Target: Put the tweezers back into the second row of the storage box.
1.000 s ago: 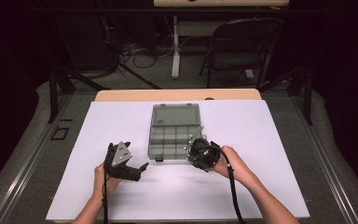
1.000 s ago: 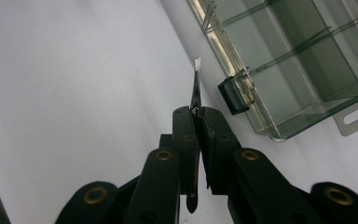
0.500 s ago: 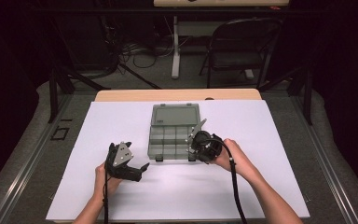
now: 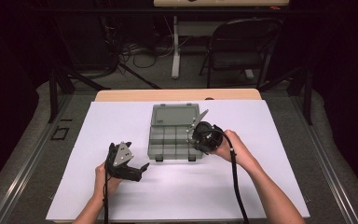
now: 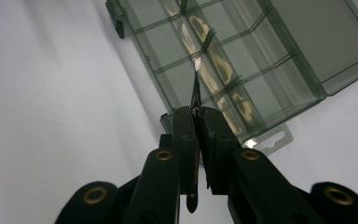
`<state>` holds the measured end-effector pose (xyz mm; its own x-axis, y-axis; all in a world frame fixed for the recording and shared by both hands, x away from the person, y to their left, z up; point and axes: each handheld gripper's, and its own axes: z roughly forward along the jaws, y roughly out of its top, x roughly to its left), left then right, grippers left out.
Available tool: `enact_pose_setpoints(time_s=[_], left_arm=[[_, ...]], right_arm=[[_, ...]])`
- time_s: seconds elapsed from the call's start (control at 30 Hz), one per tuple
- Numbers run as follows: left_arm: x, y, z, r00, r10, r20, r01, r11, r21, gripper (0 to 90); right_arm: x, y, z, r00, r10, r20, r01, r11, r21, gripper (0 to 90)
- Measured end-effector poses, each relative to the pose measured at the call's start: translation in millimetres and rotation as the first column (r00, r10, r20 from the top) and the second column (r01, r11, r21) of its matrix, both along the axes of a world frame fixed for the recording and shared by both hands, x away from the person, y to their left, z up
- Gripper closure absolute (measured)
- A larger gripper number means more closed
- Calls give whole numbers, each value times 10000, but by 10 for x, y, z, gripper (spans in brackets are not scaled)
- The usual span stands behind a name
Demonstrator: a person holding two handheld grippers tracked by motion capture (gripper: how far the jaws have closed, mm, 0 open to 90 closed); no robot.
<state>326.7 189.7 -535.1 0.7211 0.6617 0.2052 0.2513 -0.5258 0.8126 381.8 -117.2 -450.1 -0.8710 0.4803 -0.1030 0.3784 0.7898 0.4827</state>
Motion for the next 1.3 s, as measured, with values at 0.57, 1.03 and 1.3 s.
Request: enact_pose_setpoints(time_s=[0.57,1.03,1.3], left_arm=[[3,-1,-5,10000,21,-11,-21,10000,-29,1],[-4,2,3,10000,-16,58,17,10000,-17,2],[-5,0,3,10000,-26,69,25,10000,41,2]], right_arm=[[165,49,14,9986,122,507,-142,9992,385,850],[250,167,-165,9955,488,817,-521,9979,392,847],[282,225,-301,9949,754,673,-780,9962,379,842]])
